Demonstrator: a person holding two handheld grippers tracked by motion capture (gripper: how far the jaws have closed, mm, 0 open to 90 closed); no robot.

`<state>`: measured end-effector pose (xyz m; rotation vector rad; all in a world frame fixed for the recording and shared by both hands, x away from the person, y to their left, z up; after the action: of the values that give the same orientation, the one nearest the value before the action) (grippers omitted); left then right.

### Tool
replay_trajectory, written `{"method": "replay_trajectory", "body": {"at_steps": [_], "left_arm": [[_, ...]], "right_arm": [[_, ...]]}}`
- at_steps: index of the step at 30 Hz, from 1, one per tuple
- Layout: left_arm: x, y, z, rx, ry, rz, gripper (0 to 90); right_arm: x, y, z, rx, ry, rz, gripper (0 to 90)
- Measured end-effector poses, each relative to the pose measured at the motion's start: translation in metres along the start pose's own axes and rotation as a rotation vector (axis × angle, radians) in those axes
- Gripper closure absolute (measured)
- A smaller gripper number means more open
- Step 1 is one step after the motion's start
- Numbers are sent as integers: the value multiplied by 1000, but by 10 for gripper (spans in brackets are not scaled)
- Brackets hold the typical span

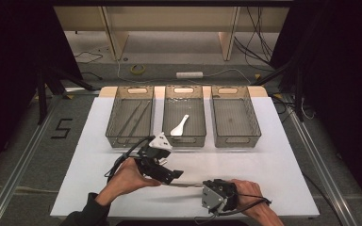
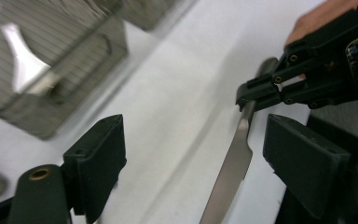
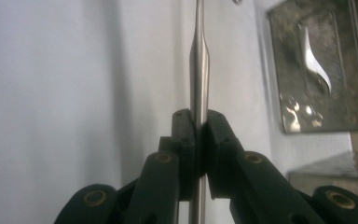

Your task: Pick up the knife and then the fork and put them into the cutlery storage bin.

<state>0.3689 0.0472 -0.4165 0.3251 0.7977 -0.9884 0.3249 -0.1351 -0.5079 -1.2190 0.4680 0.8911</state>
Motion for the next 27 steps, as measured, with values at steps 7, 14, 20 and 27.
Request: {"method": "replay_trajectory", "body": {"at_steps": [7, 14, 20, 27], "left_arm": [[-14, 16, -6, -49, -110, 42, 175], [-19, 30, -20, -99, -165, 69, 164], [-19, 41, -38, -147, -184, 91, 159], [-20, 50, -55, -163, -215, 134, 159]], "right_arm": [[0, -21, -22, 138, 49, 1, 842], [-6, -44, -36, 296, 46, -6, 843], [-15, -76, -44, 489, -11, 11, 843], [-14, -120, -57, 664, -22, -2, 843]]}}
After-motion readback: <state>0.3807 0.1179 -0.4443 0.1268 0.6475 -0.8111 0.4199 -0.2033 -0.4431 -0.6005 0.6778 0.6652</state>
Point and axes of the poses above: each handheld gripper's, and its own axes: x roughly forward along the jaws, z roughly out of its top, y roughly to its left, the point moved 6 cm from there along x, roughly forward along the jaws, and after that the axes turned 3 degrees about y, right-handed, at the moved point
